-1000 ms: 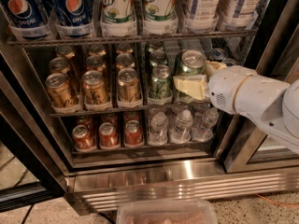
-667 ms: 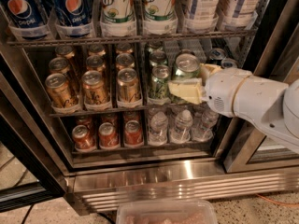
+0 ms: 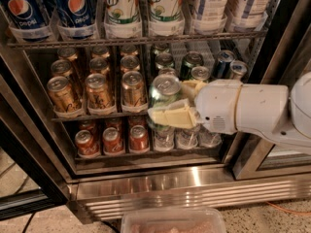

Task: Pick green can from middle shelf of fridge

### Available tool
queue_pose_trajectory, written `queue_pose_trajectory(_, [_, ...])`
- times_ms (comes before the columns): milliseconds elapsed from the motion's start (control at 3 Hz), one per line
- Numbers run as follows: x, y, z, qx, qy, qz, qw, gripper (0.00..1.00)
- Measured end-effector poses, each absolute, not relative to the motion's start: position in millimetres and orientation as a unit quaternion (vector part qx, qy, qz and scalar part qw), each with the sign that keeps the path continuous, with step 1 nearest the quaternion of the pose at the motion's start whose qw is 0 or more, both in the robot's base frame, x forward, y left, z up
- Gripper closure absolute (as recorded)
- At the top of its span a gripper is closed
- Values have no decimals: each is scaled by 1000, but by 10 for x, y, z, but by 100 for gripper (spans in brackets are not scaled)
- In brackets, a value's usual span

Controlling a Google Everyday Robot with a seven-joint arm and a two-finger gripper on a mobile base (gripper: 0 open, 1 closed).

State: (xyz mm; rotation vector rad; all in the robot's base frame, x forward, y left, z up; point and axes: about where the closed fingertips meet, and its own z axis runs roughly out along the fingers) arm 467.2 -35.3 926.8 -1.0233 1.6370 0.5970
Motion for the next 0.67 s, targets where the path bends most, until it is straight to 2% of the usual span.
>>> queue_pose_trajectory(333, [4291,-55,9284,-490,654,305,489,100])
queue_pose_trajectory(667, [4117,8,9264,-509,644,324,470,100])
